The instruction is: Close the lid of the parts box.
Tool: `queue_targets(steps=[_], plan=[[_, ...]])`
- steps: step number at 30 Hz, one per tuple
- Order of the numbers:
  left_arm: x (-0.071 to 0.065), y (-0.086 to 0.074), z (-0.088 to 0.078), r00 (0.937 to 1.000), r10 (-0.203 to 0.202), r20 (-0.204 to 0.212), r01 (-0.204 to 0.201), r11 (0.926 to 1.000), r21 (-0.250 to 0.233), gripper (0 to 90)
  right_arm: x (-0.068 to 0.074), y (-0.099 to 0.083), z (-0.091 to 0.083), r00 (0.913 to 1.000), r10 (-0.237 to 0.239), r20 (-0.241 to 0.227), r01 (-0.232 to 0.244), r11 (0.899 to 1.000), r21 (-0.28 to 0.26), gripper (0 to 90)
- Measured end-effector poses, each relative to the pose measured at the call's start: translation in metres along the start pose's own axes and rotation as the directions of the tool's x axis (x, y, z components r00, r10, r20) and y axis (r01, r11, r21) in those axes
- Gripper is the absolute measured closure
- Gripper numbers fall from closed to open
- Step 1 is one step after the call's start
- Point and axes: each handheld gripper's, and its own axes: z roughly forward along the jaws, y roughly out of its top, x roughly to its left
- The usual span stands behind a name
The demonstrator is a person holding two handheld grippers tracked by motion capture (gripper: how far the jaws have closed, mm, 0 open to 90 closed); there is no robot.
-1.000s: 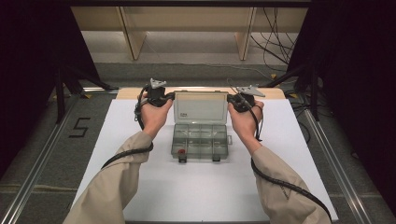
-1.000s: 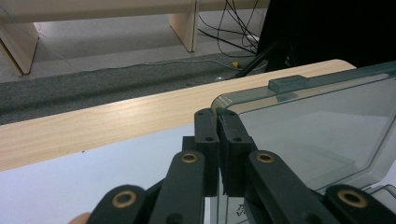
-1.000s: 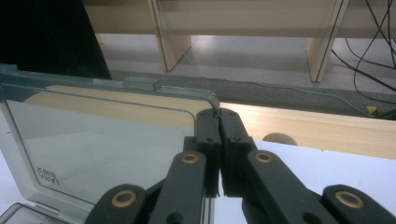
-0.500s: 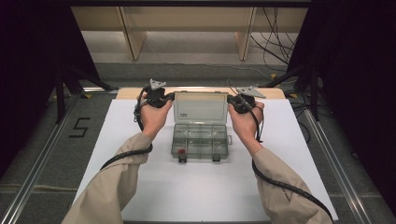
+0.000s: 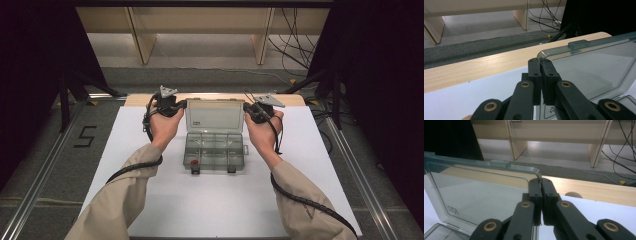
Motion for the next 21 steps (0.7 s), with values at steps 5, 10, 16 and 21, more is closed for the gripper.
queue_targets(steps=[5,10,16,21], plan=[[-0.0005,-0.0007,-0.0011,1.0000,0.003,0.000,-0.003,1.0000,-0.003,87.1,0.0003,-0.0007,-0.0026,1.0000,-0.005,-0.001,0.005,1.000,0.004,88.3],[-0.0010,-0.0018,-0.0028,0.9999,0.013,0.001,-0.013,0.9999,-0.009,87.1,0.0008,-0.0019,-0.0046,1.0000,-0.008,-0.003,0.008,1.000,-0.002,88.3],[-0.0016,-0.0028,-0.0044,0.9999,0.014,0.005,-0.014,0.9998,-0.014,87.1,0.0004,-0.0035,-0.0054,0.9996,-0.029,0.000,0.029,0.999,-0.023,88.3],[-0.0017,-0.0043,-0.0060,0.9998,0.020,0.006,-0.020,0.9996,-0.020,87.1,0.0015,-0.0040,-0.0079,0.9998,-0.018,-0.009,0.018,1.000,-0.015,88.3]])
